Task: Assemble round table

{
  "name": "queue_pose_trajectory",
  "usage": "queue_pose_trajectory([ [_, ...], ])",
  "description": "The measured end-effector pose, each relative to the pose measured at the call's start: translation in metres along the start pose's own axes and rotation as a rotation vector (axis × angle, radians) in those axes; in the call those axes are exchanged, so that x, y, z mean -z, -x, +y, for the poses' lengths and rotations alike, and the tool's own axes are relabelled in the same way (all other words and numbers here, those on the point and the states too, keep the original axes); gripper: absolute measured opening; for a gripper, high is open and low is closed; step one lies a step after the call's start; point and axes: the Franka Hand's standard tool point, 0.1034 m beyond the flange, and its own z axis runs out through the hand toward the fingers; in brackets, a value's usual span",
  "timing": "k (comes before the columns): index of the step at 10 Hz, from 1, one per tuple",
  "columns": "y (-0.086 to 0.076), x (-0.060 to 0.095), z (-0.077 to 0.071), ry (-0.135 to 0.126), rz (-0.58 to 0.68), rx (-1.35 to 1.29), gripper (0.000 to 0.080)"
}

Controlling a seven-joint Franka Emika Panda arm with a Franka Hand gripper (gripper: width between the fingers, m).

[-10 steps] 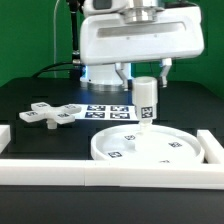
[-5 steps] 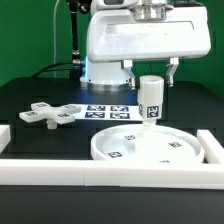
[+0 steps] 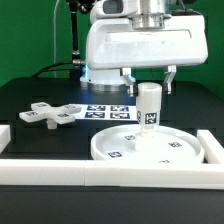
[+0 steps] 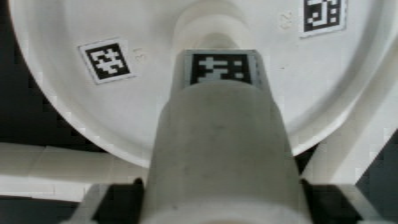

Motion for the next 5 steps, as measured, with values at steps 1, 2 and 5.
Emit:
queue_pose_trajectory([
  [1,0.0004,-0.0021,0.0004,-0.001,-0.003,-0.001,0.0410],
  [2,0.0011,-0.0037,0.0002,-0.001,-0.006,-0.001,0.0410],
  [5,0.0048,-0.0101,-0.0004,0.000,-0.004,-0.001,0.0410],
])
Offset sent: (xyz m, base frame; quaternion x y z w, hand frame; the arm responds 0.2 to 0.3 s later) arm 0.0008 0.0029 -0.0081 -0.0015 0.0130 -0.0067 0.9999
